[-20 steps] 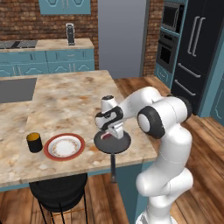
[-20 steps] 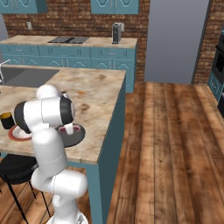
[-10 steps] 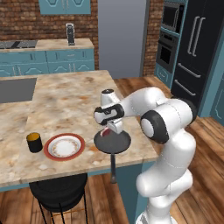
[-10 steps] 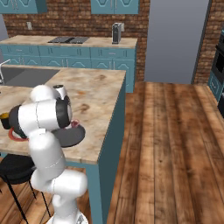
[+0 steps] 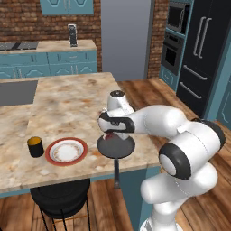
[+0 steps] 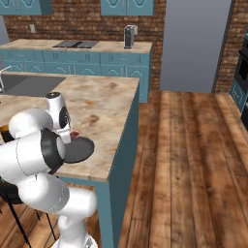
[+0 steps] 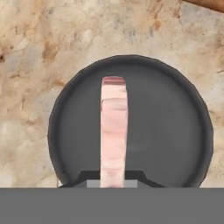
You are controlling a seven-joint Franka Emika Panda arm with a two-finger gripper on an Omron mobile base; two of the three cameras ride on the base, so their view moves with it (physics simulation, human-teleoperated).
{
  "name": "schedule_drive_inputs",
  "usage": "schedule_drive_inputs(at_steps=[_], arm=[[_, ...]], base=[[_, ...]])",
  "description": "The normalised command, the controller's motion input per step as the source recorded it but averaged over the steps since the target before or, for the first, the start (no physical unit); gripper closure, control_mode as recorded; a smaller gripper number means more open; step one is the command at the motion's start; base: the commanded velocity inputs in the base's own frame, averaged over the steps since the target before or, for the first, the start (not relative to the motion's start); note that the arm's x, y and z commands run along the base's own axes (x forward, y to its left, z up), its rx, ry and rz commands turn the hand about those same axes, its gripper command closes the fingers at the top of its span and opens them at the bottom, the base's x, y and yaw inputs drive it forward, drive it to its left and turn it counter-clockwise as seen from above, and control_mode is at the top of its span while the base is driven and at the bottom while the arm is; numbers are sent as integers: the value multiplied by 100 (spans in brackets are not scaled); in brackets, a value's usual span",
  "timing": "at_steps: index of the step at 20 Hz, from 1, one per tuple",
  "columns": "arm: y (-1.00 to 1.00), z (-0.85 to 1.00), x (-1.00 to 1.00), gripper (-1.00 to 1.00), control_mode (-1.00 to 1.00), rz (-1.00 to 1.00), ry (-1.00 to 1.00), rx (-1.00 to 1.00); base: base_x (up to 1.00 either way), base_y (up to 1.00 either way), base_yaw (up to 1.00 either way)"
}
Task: Pick up the pan with the steak in it and place it on the dining table. Then place the steak on the plate.
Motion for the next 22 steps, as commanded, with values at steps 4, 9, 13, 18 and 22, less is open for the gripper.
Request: schedule_drive_inputs(at_steps=[4,9,13,18,22], arm=[[12,41,-37,100,-100,15,-14,17],[27,26,-22,100,-100,19,-6,16],[47,9,-6,100,-100,21,0,13],[61,1,-2,100,-100,21,1,9],[64,0,-4,100,-100,22,1,7]], base=[[0,0,0],[0,0,0],[0,0,0],[0,0,0],[0,0,0]])
